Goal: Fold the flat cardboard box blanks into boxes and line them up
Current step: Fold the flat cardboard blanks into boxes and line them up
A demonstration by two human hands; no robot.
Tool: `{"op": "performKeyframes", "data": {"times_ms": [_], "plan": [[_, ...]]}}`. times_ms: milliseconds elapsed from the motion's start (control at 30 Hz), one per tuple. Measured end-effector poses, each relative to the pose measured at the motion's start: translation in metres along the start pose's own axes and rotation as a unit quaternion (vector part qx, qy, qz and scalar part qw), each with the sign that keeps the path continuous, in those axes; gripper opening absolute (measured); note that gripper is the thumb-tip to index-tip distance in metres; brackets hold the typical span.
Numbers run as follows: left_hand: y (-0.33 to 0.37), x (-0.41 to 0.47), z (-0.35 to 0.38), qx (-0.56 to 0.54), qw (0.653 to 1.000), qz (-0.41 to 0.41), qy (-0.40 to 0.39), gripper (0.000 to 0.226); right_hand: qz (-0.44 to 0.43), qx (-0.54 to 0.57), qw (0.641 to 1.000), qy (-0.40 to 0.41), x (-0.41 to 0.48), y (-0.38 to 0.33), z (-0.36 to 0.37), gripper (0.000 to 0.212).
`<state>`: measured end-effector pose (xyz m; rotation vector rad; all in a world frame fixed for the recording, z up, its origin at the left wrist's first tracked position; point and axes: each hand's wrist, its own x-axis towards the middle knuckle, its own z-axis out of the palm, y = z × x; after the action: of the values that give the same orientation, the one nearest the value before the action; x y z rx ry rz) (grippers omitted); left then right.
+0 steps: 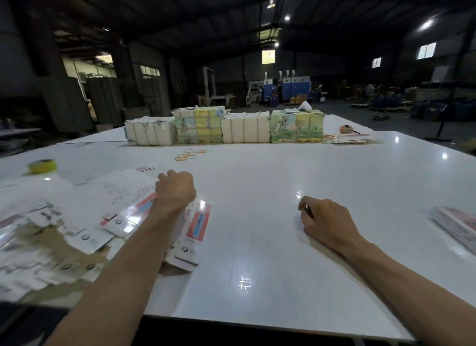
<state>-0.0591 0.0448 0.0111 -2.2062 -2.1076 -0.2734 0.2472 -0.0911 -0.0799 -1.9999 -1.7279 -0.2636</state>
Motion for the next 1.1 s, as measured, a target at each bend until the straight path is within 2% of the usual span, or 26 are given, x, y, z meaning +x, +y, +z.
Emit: {"op": "performKeyframes", "data": {"times_ms": [133,200,400,500,567,600,667,733,800,900,967,1033,1100], "plan": [[-0.035,0.005,0.003,0.046,0.996,-0.078,0.007,0.044,0.004,0.030,1.000,0.006,-0.002,0.001,0.000,0.015],[-0.043,0.007,0.005,0.048,0.996,-0.080,0.012,0.043,0.006,0.036,0.999,0.006,-0.002,0.000,-0.001,0.015],[-0.049,0.013,-0.002,0.044,0.995,-0.075,0.038,0.063,0.016,0.045,0.999,0.003,-0.003,0.001,-0.002,0.017],[-0.049,0.011,-0.008,0.043,0.993,-0.056,0.092,0.049,0.018,0.044,0.999,0.000,-0.002,0.001,-0.002,0.017],[-0.047,0.010,-0.015,0.010,0.992,-0.024,0.124,0.034,0.018,0.046,0.999,-0.001,-0.002,0.000,-0.001,0.017],[-0.044,0.008,-0.021,-0.023,0.991,0.000,0.129,0.035,0.018,0.048,0.999,-0.001,-0.002,0.000,-0.001,0.017],[-0.034,0.004,-0.036,-0.146,0.983,0.062,0.091,0.037,0.019,0.051,0.999,-0.001,-0.002,-0.001,-0.001,0.018],[-0.016,0.000,-0.053,-0.306,0.946,0.103,0.011,0.033,0.023,0.054,0.998,0.000,-0.001,-0.002,-0.002,0.019],[0.006,-0.003,-0.062,-0.417,0.895,0.145,-0.067,0.029,0.027,0.060,0.998,0.004,-0.001,-0.002,-0.002,0.020],[0.044,-0.012,-0.051,-0.549,0.782,0.201,-0.215,0.038,0.029,0.082,0.996,0.023,-0.001,-0.003,-0.004,0.018],[0.071,-0.022,-0.027,-0.593,0.715,0.221,-0.297,0.041,0.036,0.104,0.992,0.056,-0.001,-0.003,-0.005,0.018],[0.098,-0.038,0.005,-0.619,0.678,0.233,-0.320,0.040,0.036,0.133,0.985,0.105,0.001,-0.001,-0.007,0.017],[0.119,-0.052,0.036,-0.636,0.672,0.232,-0.301,0.034,0.023,0.171,0.974,0.148,0.002,-0.001,-0.009,0.015]]}}
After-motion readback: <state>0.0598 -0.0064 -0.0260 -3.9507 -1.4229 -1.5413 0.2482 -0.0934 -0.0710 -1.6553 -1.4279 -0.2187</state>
